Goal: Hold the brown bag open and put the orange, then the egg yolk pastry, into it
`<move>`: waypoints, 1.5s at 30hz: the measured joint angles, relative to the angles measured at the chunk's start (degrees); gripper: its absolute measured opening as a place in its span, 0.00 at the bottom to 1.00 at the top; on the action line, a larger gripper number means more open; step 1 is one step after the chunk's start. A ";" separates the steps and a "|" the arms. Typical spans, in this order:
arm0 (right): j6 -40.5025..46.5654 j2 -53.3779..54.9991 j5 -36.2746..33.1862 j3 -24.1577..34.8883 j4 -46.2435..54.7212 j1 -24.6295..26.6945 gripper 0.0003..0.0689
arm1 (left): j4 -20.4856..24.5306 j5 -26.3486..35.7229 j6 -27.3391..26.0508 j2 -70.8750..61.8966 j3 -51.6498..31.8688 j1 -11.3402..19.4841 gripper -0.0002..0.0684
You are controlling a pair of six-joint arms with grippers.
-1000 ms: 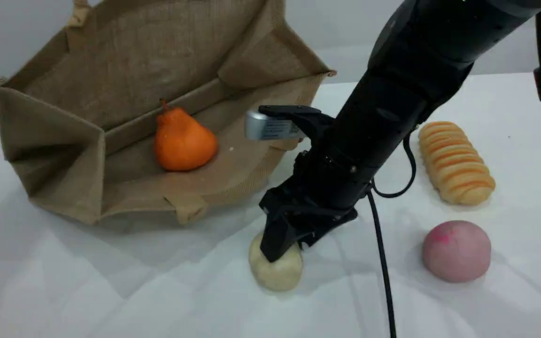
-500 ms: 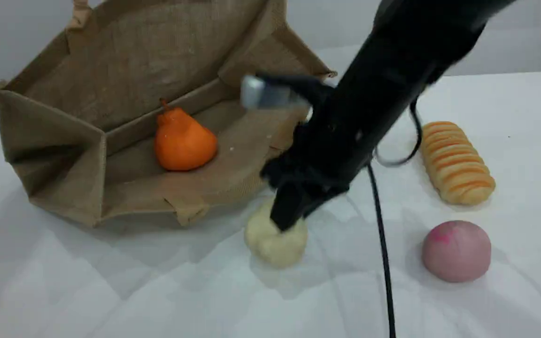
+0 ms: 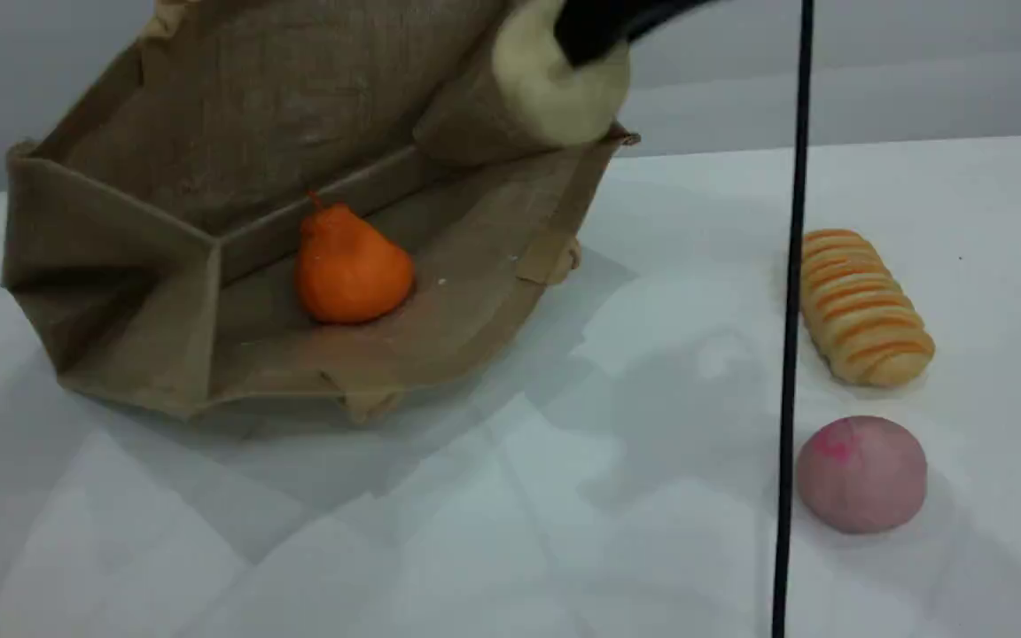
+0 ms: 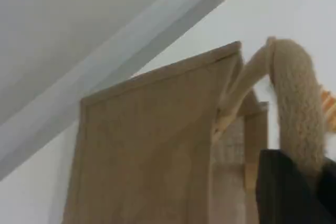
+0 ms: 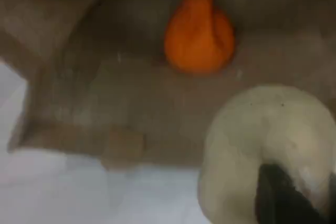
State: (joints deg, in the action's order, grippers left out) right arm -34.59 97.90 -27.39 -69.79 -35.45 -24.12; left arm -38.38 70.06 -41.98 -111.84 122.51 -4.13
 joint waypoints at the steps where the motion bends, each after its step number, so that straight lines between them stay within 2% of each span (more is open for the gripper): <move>1: -1.78 -0.58 1.88 1.29 -1.49 0.00 0.06 | -0.45 0.00 -0.43 0.00 0.00 0.00 0.13; 6: -13.79 0.50 11.08 8.39 -13.54 -1.33 0.06 | -1.21 0.08 -1.09 0.00 1.98 -0.74 0.13; 9: -23.91 1.29 15.98 10.08 -22.88 -2.85 0.06 | -2.60 0.09 -1.09 0.00 3.95 -1.78 0.13; 15: -45.04 4.64 14.61 9.91 -44.29 -5.84 0.06 | -2.11 -0.04 -0.64 0.00 4.57 -3.01 0.13; 18: -52.07 7.56 11.78 9.13 -55.55 -5.78 0.06 | -2.34 0.07 -0.43 0.00 4.57 -3.63 0.13; 24: -55.47 15.66 6.55 2.20 -64.46 -5.78 0.06 | -2.32 -0.02 0.23 0.00 4.57 -4.67 0.13; 33: -55.42 26.70 12.31 -9.01 -64.57 -5.78 0.07 | -2.26 -0.02 0.95 0.00 4.57 -4.82 0.13; 36: -55.36 27.24 14.13 -10.18 -64.63 -5.73 0.16 | -2.26 -0.02 0.95 0.00 4.57 -4.82 0.13; 39: -55.36 27.24 14.13 -10.20 -64.63 -5.60 0.38 | -2.26 -0.02 0.95 0.00 4.57 -4.82 0.13; 42: -55.36 26.68 14.56 -10.08 -64.58 -5.60 0.66 | -2.32 -0.02 0.95 0.00 4.57 -4.82 0.13; 45: -55.36 24.93 16.17 -9.36 -64.58 -5.60 0.83 | -2.26 -0.07 0.95 0.00 4.57 -4.82 0.13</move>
State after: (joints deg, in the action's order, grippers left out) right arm -89.95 122.83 -11.22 -79.15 -100.03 -29.72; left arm -40.64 69.99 -41.03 -111.84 127.08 -8.95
